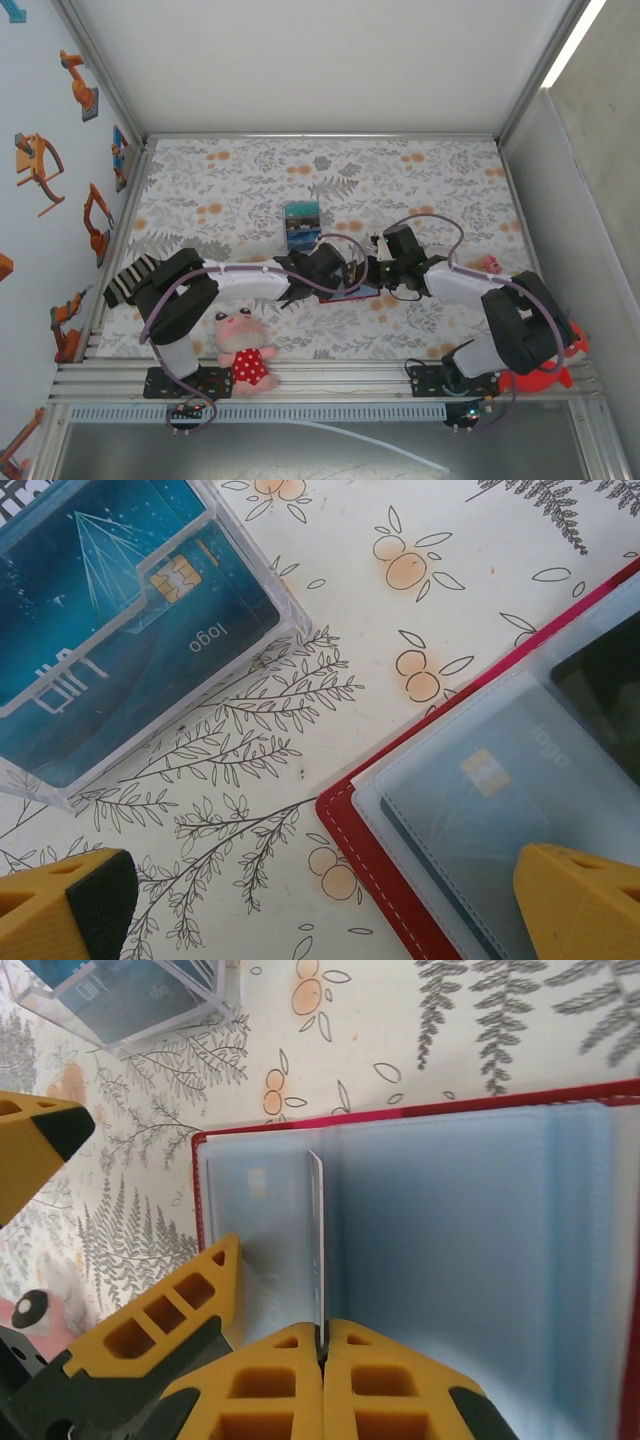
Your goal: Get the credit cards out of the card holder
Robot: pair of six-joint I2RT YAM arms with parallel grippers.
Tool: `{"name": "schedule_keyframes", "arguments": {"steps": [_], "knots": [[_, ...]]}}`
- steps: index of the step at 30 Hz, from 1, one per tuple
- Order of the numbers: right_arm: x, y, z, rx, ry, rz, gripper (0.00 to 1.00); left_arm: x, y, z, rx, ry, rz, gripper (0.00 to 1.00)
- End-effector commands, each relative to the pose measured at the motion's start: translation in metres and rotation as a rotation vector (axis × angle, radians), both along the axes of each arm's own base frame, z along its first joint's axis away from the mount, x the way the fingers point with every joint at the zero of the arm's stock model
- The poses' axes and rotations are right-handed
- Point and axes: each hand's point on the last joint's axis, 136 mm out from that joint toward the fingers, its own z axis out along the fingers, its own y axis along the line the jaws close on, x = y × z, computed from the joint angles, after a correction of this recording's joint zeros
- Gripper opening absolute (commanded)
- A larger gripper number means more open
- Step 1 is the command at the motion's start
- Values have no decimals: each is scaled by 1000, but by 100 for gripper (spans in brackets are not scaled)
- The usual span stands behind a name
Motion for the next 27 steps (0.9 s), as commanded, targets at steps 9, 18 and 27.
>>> {"name": "schedule_keyframes", "arguments": {"steps": [9, 18, 27], "knots": [[2, -13, 41, -53, -155, 46, 0, 0, 10, 41, -28, -53, 15, 97], [-4, -3, 93, 7, -342, 173, 0, 8, 19, 110, -210, -132, 46, 97], [-18, 23, 140, 114, -487, 366, 0, 4, 28, 163, -516, -117, -72, 97]]}}
